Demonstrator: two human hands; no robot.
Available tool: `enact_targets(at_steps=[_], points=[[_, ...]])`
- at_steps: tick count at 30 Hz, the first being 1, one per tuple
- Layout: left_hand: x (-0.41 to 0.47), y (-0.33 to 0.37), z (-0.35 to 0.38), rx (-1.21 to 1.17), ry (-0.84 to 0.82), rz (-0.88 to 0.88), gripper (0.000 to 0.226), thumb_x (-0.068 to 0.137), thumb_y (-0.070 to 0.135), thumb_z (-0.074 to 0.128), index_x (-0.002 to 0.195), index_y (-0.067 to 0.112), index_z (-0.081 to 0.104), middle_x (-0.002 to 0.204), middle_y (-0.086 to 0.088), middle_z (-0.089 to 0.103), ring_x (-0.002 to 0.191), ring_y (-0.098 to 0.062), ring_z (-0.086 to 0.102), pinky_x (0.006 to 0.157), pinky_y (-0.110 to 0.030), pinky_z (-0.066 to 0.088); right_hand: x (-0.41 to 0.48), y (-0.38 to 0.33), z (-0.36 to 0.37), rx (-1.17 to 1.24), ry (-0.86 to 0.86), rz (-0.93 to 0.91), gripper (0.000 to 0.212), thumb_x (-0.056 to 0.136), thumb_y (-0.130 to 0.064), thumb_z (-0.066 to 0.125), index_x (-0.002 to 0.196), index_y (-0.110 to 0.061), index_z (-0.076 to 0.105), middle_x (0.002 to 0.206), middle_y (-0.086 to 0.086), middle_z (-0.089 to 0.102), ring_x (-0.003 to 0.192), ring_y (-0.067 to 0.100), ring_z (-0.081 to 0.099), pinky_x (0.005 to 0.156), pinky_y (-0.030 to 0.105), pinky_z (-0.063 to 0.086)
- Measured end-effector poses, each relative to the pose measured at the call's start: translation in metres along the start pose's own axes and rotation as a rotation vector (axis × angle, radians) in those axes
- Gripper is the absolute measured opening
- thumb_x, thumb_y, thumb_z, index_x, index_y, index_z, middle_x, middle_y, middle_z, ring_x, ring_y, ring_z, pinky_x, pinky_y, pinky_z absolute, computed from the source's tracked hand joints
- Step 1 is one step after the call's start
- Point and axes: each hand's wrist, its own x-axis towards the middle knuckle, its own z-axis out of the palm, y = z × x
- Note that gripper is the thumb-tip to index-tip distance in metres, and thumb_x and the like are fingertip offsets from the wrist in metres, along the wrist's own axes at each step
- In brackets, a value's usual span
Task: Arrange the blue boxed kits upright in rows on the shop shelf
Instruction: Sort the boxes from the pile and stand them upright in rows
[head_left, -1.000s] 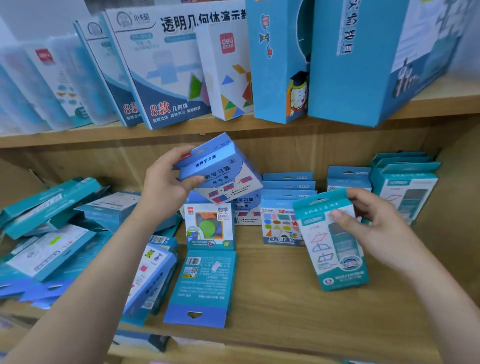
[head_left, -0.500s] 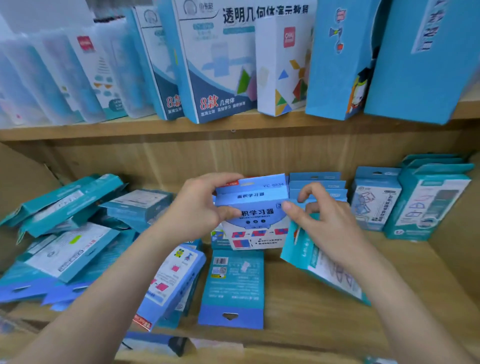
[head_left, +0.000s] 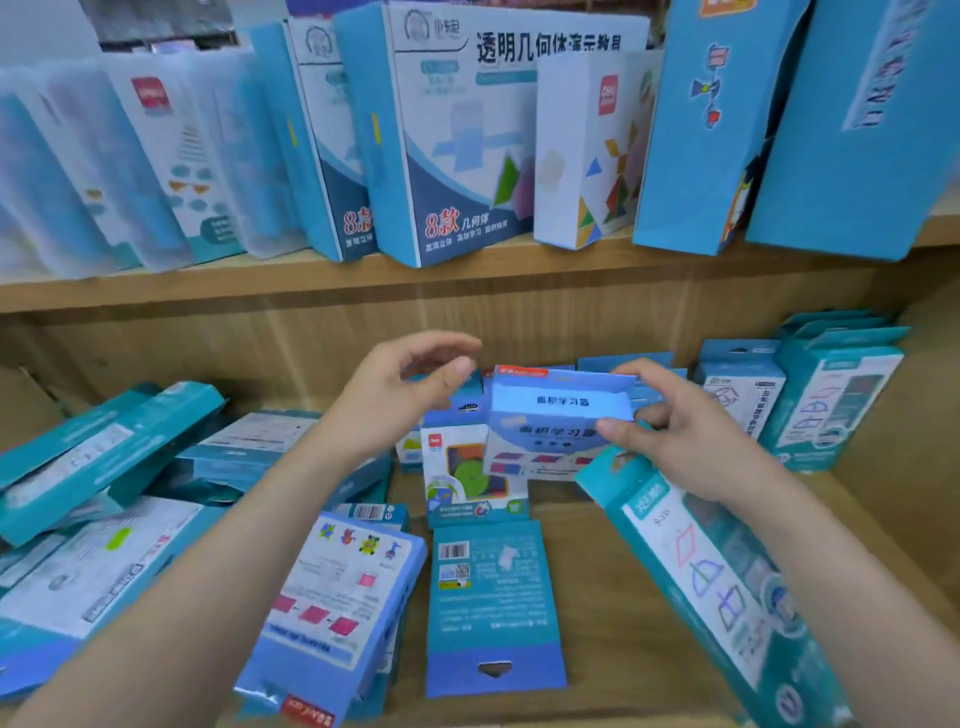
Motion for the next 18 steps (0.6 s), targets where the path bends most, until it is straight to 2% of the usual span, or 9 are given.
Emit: enact_targets(at_steps=[1,2,4,6,9,12,15,16,18], points=[[0.007,-0.011,-0.003,0.196,0.030,-0.002,0.019,0.090,0.021,0.061,0.109,0.022,0.066,0.107,-0.003,0.069,0.099,-0.011,0.062,0.085,-0.025,0.048,0.000,0.000,-0.004,0.092,0.057,0.019,0.023,0.085,-0.015,0.067,0.098,-0.027,0.052,0.048,-0.002,0.062,0.048,0.017,0.057,0.051,0.030,0.034],[0.011,-0.022,-0.005,0.471,-0.007,0.001,0.025,0.093,0.025,0.058,0.116,0.019,0.064,0.114,-0.003,0.067,0.105,-0.014,0.060,0.089,-0.025,0.044,0.001,-0.001,-0.006,0.172,0.112,0.027,0.021,0.085,-0.014,0.066,0.096,-0.025,0.052,0.053,0.000,0.066,0.048,0.014,0.061,0.052,0.031,0.038],[0.013,-0.042,0.001,0.899,-0.186,-0.026,0.040,0.095,0.037,0.050,0.131,0.019,0.053,0.127,-0.005,0.059,0.118,-0.024,0.051,0.096,-0.031,0.040,0.004,-0.005,-0.010,0.250,0.208,0.018,0.017,0.087,-0.012,0.063,0.092,-0.023,0.050,0.058,0.000,0.069,0.049,0.011,0.064,0.050,0.030,0.045],[0.009,-0.053,0.010,1.063,-0.289,-0.102,0.050,0.094,0.050,0.042,0.138,0.026,0.042,0.135,0.000,0.051,0.125,-0.024,0.042,0.096,-0.038,0.037,0.008,-0.009,-0.010,0.268,0.262,-0.001,0.016,0.089,-0.012,0.061,0.091,-0.024,0.050,0.058,-0.003,0.069,0.049,0.008,0.064,0.047,0.024,0.046],[0.004,-0.059,0.018,1.107,-0.308,-0.063,0.056,0.089,0.061,0.041,0.138,0.034,0.040,0.130,0.005,0.048,0.123,-0.019,0.039,0.089,-0.038,0.031,0.013,-0.013,-0.005,0.263,0.258,0.000,0.016,0.089,-0.015,0.062,0.094,-0.027,0.053,0.059,-0.001,0.070,0.052,0.010,0.066,0.043,0.023,0.047],[-0.004,-0.056,0.016,1.105,-0.259,0.037,0.046,0.086,0.053,0.055,0.129,0.036,0.052,0.128,0.006,0.043,0.121,-0.019,0.030,0.084,-0.035,0.022,0.017,-0.019,0.002,0.269,0.241,0.016,0.016,0.090,-0.018,0.062,0.096,-0.029,0.053,0.065,0.001,0.072,0.057,0.012,0.068,0.043,0.026,0.050],[-0.014,-0.057,0.013,1.014,-0.199,0.147,0.031,0.078,0.037,0.070,0.109,0.037,0.066,0.146,0.001,0.030,0.134,-0.025,0.013,0.102,-0.043,0.019,0.020,-0.021,0.006,0.285,0.255,0.024,0.017,0.089,-0.018,0.062,0.096,-0.031,0.053,0.066,0.001,0.072,0.057,0.012,0.068,0.043,0.030,0.050],[-0.016,-0.057,0.012,0.970,-0.216,0.173,0.028,0.076,0.033,0.074,0.103,0.034,0.068,0.149,-0.002,0.028,0.137,-0.028,0.013,0.106,-0.047,0.020,0.020,-0.020,0.007,0.289,0.255,0.030,0.017,0.089,-0.019,0.062,0.095,-0.032,0.053,0.067,0.002,0.073,0.056,0.013,0.069,0.044,0.031,0.051],[-0.020,-0.054,0.010,0.874,-0.301,0.158,0.025,0.079,0.022,0.073,0.103,0.026,0.069,0.145,-0.002,0.037,0.136,-0.025,0.030,0.107,-0.041,0.032,0.021,-0.020,0.008,0.299,0.241,0.034,0.017,0.089,-0.019,0.062,0.097,-0.032,0.053,0.067,0.002,0.073,0.056,0.014,0.068,0.043,0.031,0.051]])
